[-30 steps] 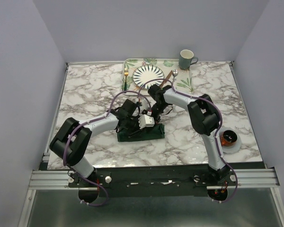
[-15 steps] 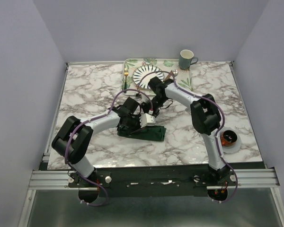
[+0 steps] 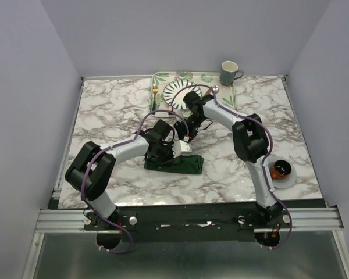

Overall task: Fold the napkin into a case and place the utensils inside
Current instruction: Fold the 2/3-rectangle-folded napkin at the center of the board, then stuff the top corner of the smaller-rectangle-folded napkin at the center of the board.

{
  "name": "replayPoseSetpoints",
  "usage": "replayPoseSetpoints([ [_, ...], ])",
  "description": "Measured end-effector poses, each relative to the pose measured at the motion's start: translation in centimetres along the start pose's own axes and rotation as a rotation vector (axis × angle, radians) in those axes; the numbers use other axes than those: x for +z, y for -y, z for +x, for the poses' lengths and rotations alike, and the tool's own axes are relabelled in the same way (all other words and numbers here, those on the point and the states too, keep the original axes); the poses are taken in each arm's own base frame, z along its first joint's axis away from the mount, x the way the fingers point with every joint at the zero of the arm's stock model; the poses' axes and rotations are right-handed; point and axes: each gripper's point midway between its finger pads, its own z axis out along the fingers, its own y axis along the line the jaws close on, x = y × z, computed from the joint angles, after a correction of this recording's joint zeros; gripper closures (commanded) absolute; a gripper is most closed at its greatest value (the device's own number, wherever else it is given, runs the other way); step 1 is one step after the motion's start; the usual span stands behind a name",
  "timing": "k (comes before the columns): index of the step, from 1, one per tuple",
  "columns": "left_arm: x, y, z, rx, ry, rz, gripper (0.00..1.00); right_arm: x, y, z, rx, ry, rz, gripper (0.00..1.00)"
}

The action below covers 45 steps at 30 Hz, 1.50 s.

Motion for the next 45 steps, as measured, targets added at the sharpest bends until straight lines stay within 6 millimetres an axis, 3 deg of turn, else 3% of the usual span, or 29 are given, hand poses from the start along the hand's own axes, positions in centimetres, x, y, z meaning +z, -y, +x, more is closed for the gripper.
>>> replayPoseSetpoints([
  [11,0.1,0.4,-0.5,-0.004,-0.018,0.028,0.95,2.4,0.6,1.3,0.001,-0.068,0.006,0.67],
  [18,0.1,0.5,-0.7,-0.009,-0.027,0.041,0.95,3.2,0.2,1.4,-0.030,-0.084,-0.005,0.87],
  [22,0.0,0.5,-0.9,-0.013,-0.032,0.047,0.95,3.5,-0.1,1.4,-0.049,-0.090,-0.011,0.92],
  [33,0.5,0.3,-1.0,-0.015,-0.054,0.070,0.93,4.1,-1.0,1.4,-0.091,-0.095,-0.040,0.94],
  [37,0.9,0.4,-0.6,-0.019,-0.067,0.081,0.93,4.3,-1.4,1.4,-0.099,-0.094,-0.057,0.88],
  [42,1.0,0.4,-0.6,-0.011,-0.066,0.092,0.92,4.4,-1.4,1.6,-0.092,-0.097,-0.059,0.68],
  [45,1.1,0.5,-0.7,-0.006,-0.065,0.100,0.92,4.1,-1.4,1.5,-0.070,-0.093,-0.057,0.64],
])
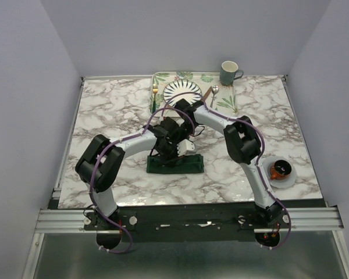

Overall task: Fold the napkin into a case and place the utensils inside
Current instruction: Stuff the top corner of the smaller-rectangle-folded napkin at the center of the board.

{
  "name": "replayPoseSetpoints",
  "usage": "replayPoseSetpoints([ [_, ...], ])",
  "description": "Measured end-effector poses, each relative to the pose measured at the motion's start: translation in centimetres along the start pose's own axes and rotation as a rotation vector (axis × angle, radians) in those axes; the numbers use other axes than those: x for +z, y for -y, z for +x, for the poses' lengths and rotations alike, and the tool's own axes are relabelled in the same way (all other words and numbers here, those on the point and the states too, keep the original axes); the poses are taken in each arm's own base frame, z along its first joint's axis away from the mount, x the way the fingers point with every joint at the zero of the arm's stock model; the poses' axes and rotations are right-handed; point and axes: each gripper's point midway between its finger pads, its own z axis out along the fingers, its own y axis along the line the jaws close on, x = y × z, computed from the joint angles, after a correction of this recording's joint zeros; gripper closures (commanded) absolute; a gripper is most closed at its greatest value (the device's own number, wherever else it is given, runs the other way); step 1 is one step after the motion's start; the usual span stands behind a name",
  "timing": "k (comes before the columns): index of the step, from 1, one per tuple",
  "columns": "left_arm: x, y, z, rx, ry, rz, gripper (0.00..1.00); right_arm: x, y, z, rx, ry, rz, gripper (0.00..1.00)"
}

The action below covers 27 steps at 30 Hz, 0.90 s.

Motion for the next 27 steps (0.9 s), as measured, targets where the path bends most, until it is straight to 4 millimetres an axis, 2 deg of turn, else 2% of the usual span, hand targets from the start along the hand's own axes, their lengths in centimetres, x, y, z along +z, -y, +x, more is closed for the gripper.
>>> replayPoseSetpoints([
  [4,0.1,0.1,-0.1,0.005,0.007,0.009,0.92,-0.9,0.3,-0.5,0.023,0.021,0.014,0.54],
  [6,0.1,0.1,-0.1,0.003,0.010,0.015,0.90,-2.1,0.9,-0.9,0.047,0.048,0.031,0.49],
  [11,0.3,0.2,-0.2,-0.001,0.023,0.027,0.89,-6.9,2.9,-0.9,0.130,0.133,0.075,0.41],
  [12,0.2,0.2,-0.2,-0.004,0.026,0.031,0.89,-8.3,3.4,-0.5,0.152,0.159,0.088,0.39],
  [14,0.2,0.2,-0.2,-0.009,0.033,0.036,0.89,-9.7,3.5,0.4,0.186,0.176,0.092,0.39],
  [16,0.2,0.2,-0.2,-0.016,0.039,0.042,0.89,-11.8,3.9,1.9,0.247,0.212,0.098,0.33],
  [19,0.2,0.1,-0.2,-0.022,0.045,0.048,0.89,-13.6,4.2,3.9,0.325,0.251,0.080,0.19],
  [21,0.2,0.1,-0.2,-0.024,0.047,0.051,0.89,-13.8,3.9,4.9,0.355,0.258,0.063,0.13],
  [23,0.2,0.1,-0.3,-0.026,0.047,0.055,0.89,-13.3,3.0,5.8,0.373,0.259,0.032,0.12],
  [27,0.2,0.0,-0.3,-0.036,0.044,0.063,0.88,-12.0,1.0,6.9,0.409,0.246,-0.034,0.19],
])
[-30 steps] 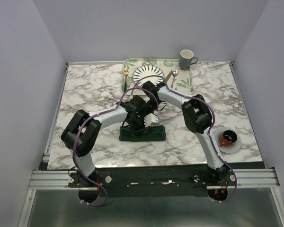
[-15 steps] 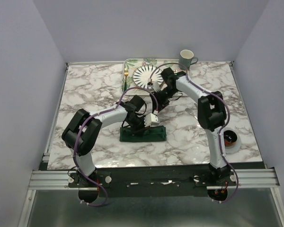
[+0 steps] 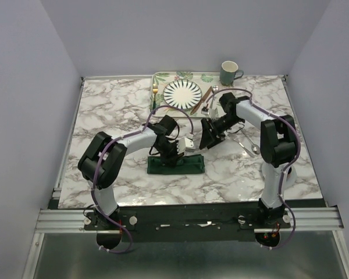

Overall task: Fold the napkin into a case and place the utensils inside
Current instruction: Stuff the top corner of the smaller-rectangle-folded napkin at the center of the board.

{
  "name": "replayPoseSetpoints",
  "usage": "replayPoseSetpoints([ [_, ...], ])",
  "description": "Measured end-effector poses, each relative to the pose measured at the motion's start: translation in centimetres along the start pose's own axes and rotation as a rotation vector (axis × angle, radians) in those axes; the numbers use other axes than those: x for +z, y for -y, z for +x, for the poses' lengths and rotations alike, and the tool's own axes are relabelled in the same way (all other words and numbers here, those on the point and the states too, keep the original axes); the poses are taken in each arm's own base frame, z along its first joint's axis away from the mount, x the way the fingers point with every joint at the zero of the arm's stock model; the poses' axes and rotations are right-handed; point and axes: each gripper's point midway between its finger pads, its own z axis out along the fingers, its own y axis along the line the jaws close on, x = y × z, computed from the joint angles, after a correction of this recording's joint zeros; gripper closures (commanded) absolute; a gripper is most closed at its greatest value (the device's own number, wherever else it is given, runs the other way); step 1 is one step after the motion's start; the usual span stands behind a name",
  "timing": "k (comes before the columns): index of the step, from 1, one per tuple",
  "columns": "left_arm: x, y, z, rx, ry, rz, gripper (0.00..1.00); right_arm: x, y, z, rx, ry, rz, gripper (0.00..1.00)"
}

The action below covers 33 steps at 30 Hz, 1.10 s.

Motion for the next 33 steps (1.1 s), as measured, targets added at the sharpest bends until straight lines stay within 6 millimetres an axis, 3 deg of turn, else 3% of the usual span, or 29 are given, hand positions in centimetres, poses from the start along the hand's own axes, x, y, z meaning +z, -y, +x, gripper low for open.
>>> replayPoseSetpoints([
  [7,0.0,-0.1,0.0,-0.024,0.005,0.016,0.88,1.3,-0.5,0.9,0.019,-0.011,-0.048,0.33],
  [17,-0.1,-0.3,0.1,-0.053,0.014,0.032,0.88,3.5,-0.6,3.5,0.041,-0.069,-0.069,0.34],
  [20,-0.2,-0.4,0.1,-0.064,0.017,0.037,0.88,4.2,-0.8,4.2,0.037,-0.091,-0.073,0.39],
  [33,-0.3,-0.6,0.2,-0.113,0.031,0.062,0.89,4.4,-1.7,4.0,-0.012,-0.086,-0.074,0.55],
])
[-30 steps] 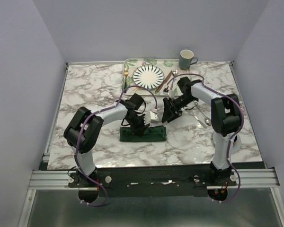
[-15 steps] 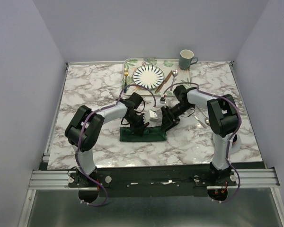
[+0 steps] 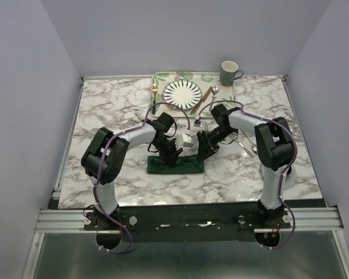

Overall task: Fold the napkin into a case and place the utensils inside
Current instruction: Stuff the top corner of the smaller-rectangle-folded napkin at the center of the board.

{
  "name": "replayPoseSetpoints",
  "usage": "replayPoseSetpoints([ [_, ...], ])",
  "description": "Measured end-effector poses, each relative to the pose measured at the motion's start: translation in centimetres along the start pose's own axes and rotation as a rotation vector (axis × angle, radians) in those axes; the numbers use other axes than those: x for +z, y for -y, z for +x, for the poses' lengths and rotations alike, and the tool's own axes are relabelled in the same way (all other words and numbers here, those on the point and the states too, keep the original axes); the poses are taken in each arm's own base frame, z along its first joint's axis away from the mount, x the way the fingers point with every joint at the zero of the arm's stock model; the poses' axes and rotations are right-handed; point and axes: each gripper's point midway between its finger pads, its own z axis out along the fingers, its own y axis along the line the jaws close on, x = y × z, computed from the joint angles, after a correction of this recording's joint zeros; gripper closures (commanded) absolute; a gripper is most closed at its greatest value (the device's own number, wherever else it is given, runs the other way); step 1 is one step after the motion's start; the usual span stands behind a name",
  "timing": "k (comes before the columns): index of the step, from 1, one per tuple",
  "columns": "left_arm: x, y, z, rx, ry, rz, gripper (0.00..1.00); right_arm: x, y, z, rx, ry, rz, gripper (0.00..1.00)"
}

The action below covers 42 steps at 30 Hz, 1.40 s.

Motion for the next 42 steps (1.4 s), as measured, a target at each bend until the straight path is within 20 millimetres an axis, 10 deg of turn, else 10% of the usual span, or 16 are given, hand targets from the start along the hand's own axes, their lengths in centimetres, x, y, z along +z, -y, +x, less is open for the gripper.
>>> replayPoseSetpoints([
  [12,-0.4,-0.4,0.3,-0.057,0.016,0.013,0.80,0.9,0.4,-0.2,-0.050,-0.015,0.051,0.99],
  [23,-1.8,-0.8,0.3,-0.132,0.085,0.010,0.39,0.9,1.0,-0.5,-0.047,-0.005,0.086,0.99],
  [31,-5.1,-1.2,-4.1,-0.016,0.253,-0.122,0.44,1.0,1.2,-0.6,-0.026,-0.005,0.087,0.99],
  [42,-0.9,1.6,-6.0,0.096,0.231,-0.028,0.52,1.3,1.4,-0.7,0.002,-0.003,0.086,0.99],
])
